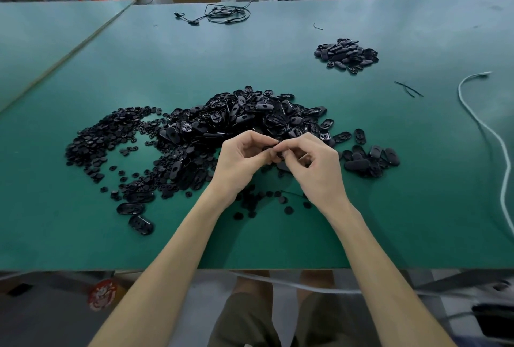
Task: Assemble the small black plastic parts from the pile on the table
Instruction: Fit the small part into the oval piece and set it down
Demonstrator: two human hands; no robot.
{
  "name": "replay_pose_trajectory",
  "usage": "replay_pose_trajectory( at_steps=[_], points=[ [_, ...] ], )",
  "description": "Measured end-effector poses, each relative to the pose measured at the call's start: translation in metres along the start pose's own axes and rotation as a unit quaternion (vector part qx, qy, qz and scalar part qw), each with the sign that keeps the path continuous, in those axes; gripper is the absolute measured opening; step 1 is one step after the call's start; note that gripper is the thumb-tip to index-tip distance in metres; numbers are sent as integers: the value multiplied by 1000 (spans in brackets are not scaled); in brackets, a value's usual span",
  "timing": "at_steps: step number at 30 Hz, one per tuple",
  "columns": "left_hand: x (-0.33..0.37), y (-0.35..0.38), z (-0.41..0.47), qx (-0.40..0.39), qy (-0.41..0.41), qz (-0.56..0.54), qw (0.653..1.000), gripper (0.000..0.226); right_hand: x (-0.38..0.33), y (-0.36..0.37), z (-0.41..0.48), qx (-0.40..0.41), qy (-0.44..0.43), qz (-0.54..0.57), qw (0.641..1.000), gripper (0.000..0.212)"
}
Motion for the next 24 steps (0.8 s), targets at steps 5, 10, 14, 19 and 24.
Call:
replay_pose_trajectory(
  at_steps=[5, 10, 14, 19, 24],
  points=[
    [0, 0, -1, 5, 0, -4, 1000, 13, 0, 0, -1, 6, 4, -1, 1000, 29],
    [1, 1, -1, -1, 13, -2, 1000, 18, -2, -3, -1, 27, 13, 13, 999, 26],
    [1, 1, -1, 10, 24, 47, 999, 26, 2, -9, 0, 90, 49, -11, 995, 25],
    [-1, -3, 0, 60, 32, 163, 984, 37, 17, -25, -5, 234, 154, 12, 960, 25],
    [0, 1, 1, 52, 42, 262, 963, 36, 21, -30, -6, 289, 201, 2, 936, 47]
  ],
)
Point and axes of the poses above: each hand's wrist, its own z-axis towards the middle knuckle, its own y-axis out of the palm, x = y × z, the point moved 4 cm from there along z, towards the middle knuckle, and after that the axes turned 6 degrees about -y, right-handed, at the moved point
